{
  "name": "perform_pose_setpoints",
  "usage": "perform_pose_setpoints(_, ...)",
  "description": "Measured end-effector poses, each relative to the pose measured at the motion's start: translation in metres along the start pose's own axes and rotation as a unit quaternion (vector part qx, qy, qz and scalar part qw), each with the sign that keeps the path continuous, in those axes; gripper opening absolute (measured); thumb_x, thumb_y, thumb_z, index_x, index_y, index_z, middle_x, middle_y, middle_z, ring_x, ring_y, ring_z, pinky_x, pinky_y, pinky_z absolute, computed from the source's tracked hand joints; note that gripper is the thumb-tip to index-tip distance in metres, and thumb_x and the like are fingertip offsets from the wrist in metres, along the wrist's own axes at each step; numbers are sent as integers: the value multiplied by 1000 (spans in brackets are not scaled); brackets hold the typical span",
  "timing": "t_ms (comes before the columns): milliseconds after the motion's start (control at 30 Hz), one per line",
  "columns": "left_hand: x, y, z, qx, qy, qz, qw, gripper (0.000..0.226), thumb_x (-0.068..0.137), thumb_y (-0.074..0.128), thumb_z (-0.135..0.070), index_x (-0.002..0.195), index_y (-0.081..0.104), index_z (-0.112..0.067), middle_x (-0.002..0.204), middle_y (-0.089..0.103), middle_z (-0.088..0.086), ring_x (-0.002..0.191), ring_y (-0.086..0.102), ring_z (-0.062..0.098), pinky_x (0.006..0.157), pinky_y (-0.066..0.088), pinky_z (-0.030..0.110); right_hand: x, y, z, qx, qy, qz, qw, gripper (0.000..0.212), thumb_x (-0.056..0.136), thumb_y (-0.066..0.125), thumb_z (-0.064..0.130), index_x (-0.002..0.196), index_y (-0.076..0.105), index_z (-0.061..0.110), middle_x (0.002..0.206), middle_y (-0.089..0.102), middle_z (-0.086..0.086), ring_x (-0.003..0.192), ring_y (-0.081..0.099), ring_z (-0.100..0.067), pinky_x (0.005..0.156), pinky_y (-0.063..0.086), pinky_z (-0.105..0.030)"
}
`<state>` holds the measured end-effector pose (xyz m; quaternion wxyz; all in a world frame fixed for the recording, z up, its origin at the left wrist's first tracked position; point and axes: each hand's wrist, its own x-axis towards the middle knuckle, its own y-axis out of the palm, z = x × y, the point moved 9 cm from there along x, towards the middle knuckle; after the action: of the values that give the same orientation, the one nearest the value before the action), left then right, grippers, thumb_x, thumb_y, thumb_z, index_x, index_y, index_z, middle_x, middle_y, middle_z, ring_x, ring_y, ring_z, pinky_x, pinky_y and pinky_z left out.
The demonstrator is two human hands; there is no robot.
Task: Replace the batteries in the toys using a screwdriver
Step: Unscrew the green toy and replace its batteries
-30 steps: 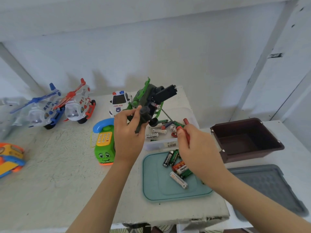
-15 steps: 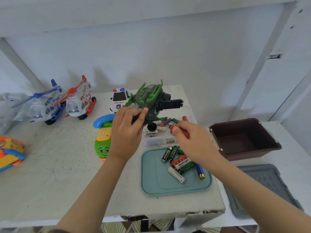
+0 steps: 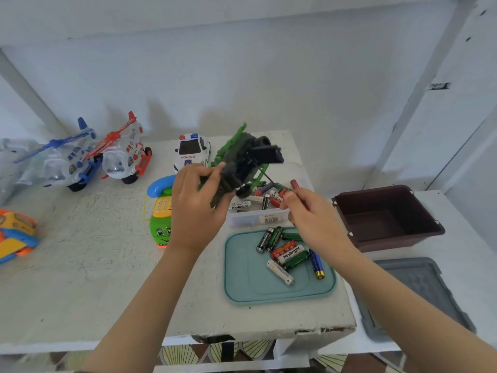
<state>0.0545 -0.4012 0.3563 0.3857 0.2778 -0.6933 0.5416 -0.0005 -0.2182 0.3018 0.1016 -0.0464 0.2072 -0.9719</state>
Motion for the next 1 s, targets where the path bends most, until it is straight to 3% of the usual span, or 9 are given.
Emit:
perform_pose_setpoints(167, 9, -10, 10, -44, -110, -4, 993, 31, 78, 70, -25, 97, 70, 0, 83, 56, 13, 84, 48, 27, 79, 27, 18, -12, 1, 1, 43, -5, 19, 999, 21, 97, 47, 18, 83, 61, 10, 59, 46, 4, 46, 36, -1, 46, 31, -14)
perform_pose_setpoints(267, 7, -20, 21, -124, -201, -18, 972, 36, 77, 68, -33, 102, 72, -7, 85, 54, 3, 88, 47, 14, 77, 32, 8, -22, 3, 8, -6, -48, 24, 999, 14, 91, 58, 20, 79, 64, 17, 56, 51, 10, 49, 43, -1, 49, 35, -11)
perform_pose_setpoints(367, 1, -31, 30, -220, -272, -38, 936, 35, 75, 66, -35, 101, 71, -12, 88, 59, 8, 81, 51, -1, 73, 38, 5, -32, 21, 10, -83, -58, 96, 990, 12, 85, 65, 22, 73, 67, 19, 58, 61, 9, 52, 48, -1, 54, 40, -15)
perform_pose_setpoints(500, -7, -52, 31, -284, -287, -53, 913, 18, 75, 66, -33, 93, 65, -30, 85, 60, -4, 77, 55, -4, 70, 44, 8, -47, 52, 16, -214, -68, 168, 960, 22, 85, 64, 37, 72, 65, 18, 64, 62, 6, 59, 52, -5, 60, 43, -22)
perform_pose_setpoints(633, -25, -71, 37, -347, -311, -45, 884, 14, 72, 68, -33, 82, 70, -43, 74, 60, 5, 63, 54, 16, 58, 46, 22, -54, 72, 31, -357, -141, 134, 913, 27, 89, 54, 40, 75, 57, 18, 73, 60, 3, 71, 54, -17, 66, 32, -29)
perform_pose_setpoints(700, -35, -79, 41, -367, -314, -30, 875, 14, 70, 68, -33, 78, 71, -45, 66, 56, 5, 53, 48, 11, 51, 40, 19, -55, 78, 33, -391, -153, 118, 900, 24, 91, 51, 42, 79, 54, 22, 81, 52, 4, 78, 48, -17, 71, 28, -30)
perform_pose_setpoints(833, -62, -94, 47, -348, -300, -3, 888, 18, 69, 70, -32, 80, 71, -47, 70, 60, 2, 58, 52, 13, 52, 44, 19, -59, 78, 27, -374, -113, 112, 914, 31, 90, 53, 51, 103, 63, 24, 93, 50, 4, 83, 44, -14, 74, 29, -28)
perform_pose_setpoints(1000, -93, -100, 52, -391, -328, 27, 860, 21, 64, 71, -32, 79, 74, -46, 75, 60, -5, 61, 54, 6, 46, 45, 16, -63, 55, 21, -375, -45, 73, 923, 25, 88, 59, 42, 99, 55, 20, 94, 47, 5, 86, 48, -15, 70, 32, -28)
